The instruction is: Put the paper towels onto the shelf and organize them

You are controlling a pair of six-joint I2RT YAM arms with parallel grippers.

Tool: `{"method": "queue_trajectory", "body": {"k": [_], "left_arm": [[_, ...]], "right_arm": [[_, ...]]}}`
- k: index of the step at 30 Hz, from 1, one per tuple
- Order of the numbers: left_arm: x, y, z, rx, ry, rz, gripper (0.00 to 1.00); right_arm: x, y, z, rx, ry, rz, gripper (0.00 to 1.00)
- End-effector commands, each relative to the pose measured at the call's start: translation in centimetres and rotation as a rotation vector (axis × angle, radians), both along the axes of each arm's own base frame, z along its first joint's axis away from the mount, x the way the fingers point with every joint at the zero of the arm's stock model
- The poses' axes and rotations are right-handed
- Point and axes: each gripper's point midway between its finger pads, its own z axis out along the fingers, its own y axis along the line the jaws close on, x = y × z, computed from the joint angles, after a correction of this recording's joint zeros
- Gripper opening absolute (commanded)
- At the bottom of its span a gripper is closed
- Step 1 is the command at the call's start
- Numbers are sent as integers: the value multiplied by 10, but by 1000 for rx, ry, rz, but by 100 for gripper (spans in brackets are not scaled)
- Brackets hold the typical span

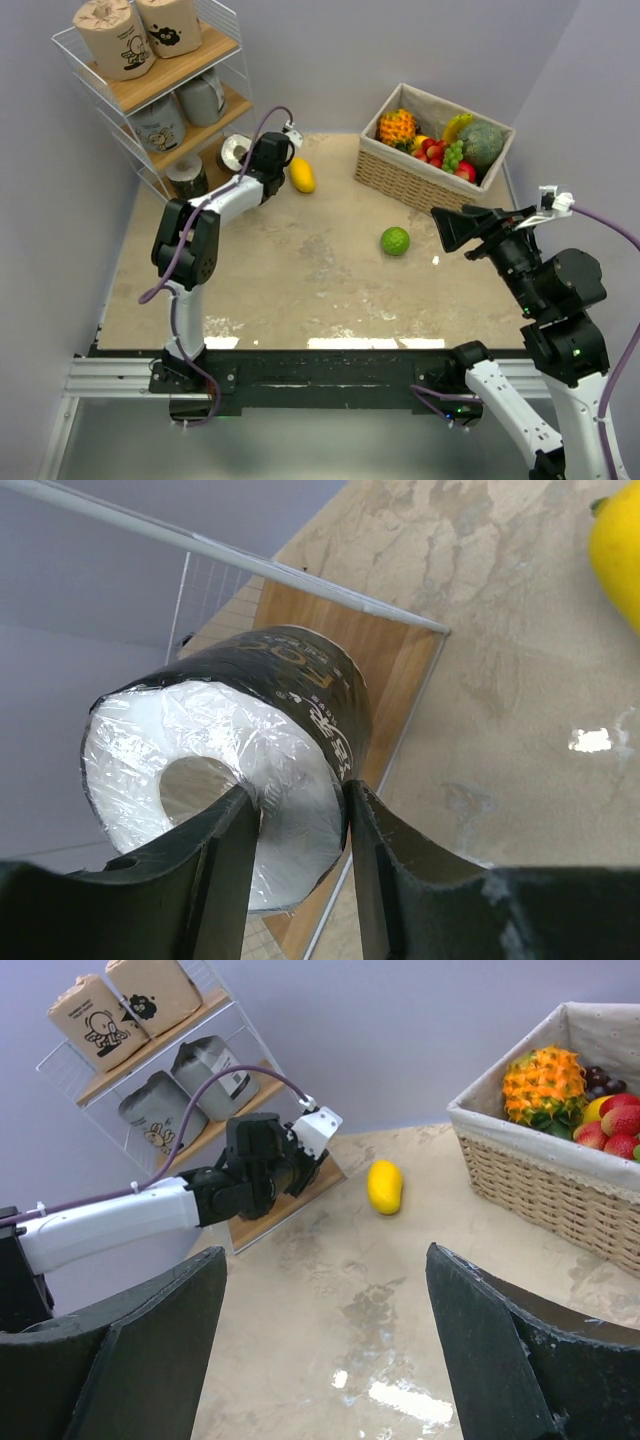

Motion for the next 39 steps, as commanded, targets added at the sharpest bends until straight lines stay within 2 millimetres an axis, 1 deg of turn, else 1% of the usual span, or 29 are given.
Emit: {"method": "queue_trajectory", "body": {"k": [1, 2, 4, 5, 9, 12, 13, 16, 18, 19, 23, 24, 26, 27, 28, 29, 30, 31, 32, 33, 34, 35, 36, 37, 38, 39], "left_arm": [[21, 12, 20, -12, -118, 22, 45], [23, 14, 17, -9, -117, 24, 45], [27, 16, 18, 4, -131, 26, 45], [28, 19, 14, 18, -127, 42, 44], [32, 23, 7, 35, -120, 53, 44], [35, 29, 7, 46, -125, 69, 50], [36, 29, 4, 57, -119, 71, 54], [36, 36, 12, 87, -135, 104, 62], [35, 37, 19, 88, -150, 116, 64], [34, 38, 27, 81, -164, 121, 66], [30, 37, 39, 62, -187, 132, 67], [28, 37, 39, 62, -185, 132, 67], [25, 32, 49, 46, -200, 124, 68], [23, 30, 51, 41, -204, 119, 68], [20, 24, 61, 25, -221, 110, 68], [18, 20, 63, 6, -217, 102, 68], [16, 16, 68, -11, -225, 96, 68], [12, 10, 81, -38, -244, 83, 68], [9, 1, 81, -86, -237, 65, 68], [5, -4, 86, -120, -240, 49, 68], [-1, -13, 102, -161, -260, 22, 69], [-5, -23, 105, -222, -255, -9, 69], [-11, -30, 106, -253, -249, -37, 69], [-21, -41, 127, -303, -278, -75, 69], [-29, -53, 127, -359, -248, -124, 70], [-37, -61, 128, -396, -240, -156, 71]], "right_arm": [[-1, -7, 18, -3, -50, -33, 85], [-1, -6, 18, -7, -48, -31, 85], [-1, -7, 21, -13, -47, -33, 85], [-1, -7, 22, -15, -51, -35, 85], [-4, -11, 25, -11, -59, -50, 85], [-6, -13, 26, -11, -61, -56, 85], [-7, -14, 26, -16, -60, -58, 85], [-9, -15, 27, -22, -61, -64, 85], [-8, -15, 27, -22, -60, -63, 85], [-9, -15, 28, -20, -64, -62, 85], [-7, -12, 25, -24, -54, -50, 85], [-6, -11, 23, -26, -49, -46, 85], [-7, -10, 24, -24, -50, -38, 85], [-7, -10, 22, -27, -44, -37, 85], [-6, -11, 20, -26, -37, -43, 86], [-5, -11, 17, -30, -29, -46, 86], [-4, -11, 12, -33, -14, -50, 86], [-2, -11, 8, -36, 3, -51, 86], [1, -11, 2, -41, 24, -59, 86], [3, -11, -7, -51, 60, -59, 86], [5, -10, -13, -55, 81, -60, 86], [7, -9, -19, -62, 105, -58, 86], [12, -8, -31, -78, 148, -57, 86], [14, -7, -37, -85, 168, -57, 86], [17, -6, -42, -95, 191, -57, 89], [21, -5, -53, -110, 234, -56, 92]]}}
